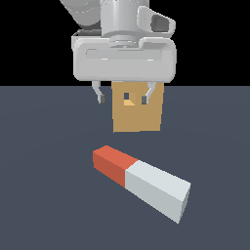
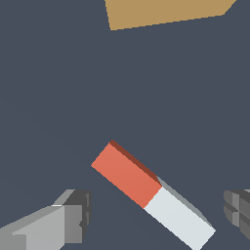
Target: Insert the peg into the horizontal hole in a box.
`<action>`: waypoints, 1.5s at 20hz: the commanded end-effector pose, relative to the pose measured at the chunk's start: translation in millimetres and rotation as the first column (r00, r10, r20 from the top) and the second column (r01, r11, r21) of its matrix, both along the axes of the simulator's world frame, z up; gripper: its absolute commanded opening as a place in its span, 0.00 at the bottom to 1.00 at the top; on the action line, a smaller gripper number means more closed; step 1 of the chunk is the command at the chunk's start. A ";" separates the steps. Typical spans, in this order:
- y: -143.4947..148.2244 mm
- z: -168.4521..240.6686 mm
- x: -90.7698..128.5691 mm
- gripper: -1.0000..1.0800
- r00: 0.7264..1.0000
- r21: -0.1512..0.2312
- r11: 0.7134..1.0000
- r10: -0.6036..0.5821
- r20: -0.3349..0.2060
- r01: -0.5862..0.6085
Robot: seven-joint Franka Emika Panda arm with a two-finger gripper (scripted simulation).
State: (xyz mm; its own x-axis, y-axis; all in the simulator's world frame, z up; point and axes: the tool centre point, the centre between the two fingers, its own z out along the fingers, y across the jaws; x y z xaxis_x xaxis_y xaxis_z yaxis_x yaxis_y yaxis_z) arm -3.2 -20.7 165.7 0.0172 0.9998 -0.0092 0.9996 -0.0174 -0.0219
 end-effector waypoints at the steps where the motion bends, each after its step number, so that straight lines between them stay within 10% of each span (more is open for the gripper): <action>1: 0.0 0.0 0.0 0.96 1.000 0.000 1.000 0.000 0.000 0.000; 18: -21.2 -17.0 2.2 0.96 0.987 0.003 0.987 0.161 0.003 -0.161; 30: -54.3 -45.3 13.9 0.96 0.910 0.007 0.910 0.416 0.010 -0.416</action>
